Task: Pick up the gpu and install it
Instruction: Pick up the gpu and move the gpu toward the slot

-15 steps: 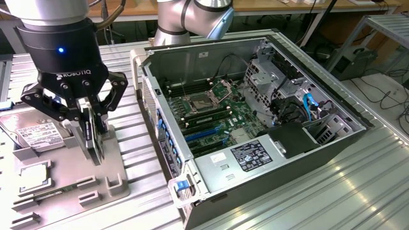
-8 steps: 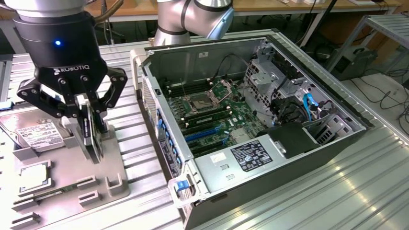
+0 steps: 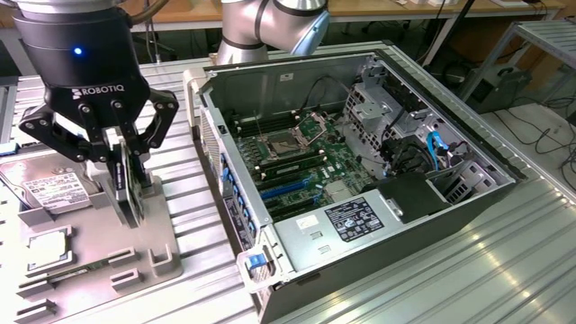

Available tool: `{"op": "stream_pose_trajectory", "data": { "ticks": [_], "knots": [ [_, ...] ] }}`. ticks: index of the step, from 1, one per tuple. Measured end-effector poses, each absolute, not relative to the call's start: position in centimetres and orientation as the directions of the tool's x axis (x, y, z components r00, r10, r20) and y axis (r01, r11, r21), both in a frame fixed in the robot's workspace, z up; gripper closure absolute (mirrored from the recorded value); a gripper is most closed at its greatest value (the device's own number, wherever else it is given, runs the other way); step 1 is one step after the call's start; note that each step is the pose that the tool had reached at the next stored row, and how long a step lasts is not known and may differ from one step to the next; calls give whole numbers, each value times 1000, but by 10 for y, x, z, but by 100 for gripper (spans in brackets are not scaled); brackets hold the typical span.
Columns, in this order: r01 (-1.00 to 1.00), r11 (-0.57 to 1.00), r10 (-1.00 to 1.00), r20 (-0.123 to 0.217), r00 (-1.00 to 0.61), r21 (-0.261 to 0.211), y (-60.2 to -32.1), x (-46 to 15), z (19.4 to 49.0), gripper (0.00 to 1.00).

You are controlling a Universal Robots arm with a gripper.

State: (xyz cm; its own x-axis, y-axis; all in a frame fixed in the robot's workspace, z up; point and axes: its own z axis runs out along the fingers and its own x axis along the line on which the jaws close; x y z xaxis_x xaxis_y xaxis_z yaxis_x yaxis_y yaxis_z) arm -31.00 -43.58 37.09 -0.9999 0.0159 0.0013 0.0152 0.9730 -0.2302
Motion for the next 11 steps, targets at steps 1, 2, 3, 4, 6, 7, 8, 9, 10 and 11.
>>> {"op": "stream_pose_trajectory", "data": {
  "ticks": [1, 2, 3, 4, 6, 7, 8, 9, 10, 11],
  "knots": [
    [15, 973, 16, 1, -1000, -231, -436, -310, 372, 72],
    [15, 973, 16, 1, -1000, -231, -436, -310, 373, 72],
    [15, 973, 16, 1, -1000, -231, -436, -310, 373, 72],
    [15, 972, 16, 1, -1000, -233, -436, -310, 374, 72],
    [15, 971, 16, 1, -1000, -237, -436, -310, 375, 72],
    [15, 970, 16, 1, -1000, -241, -436, -310, 376, 72],
    [15, 969, 16, 1, -1000, -245, -436, -310, 377, 72],
    [15, 969, 16, 1, -1000, -248, -436, -310, 377, 72],
    [15, 968, 16, 1, -1000, -250, -436, -310, 378, 72],
    [15, 967, 16, 1, -1000, -253, -436, -310, 379, 72]
  ]
}}
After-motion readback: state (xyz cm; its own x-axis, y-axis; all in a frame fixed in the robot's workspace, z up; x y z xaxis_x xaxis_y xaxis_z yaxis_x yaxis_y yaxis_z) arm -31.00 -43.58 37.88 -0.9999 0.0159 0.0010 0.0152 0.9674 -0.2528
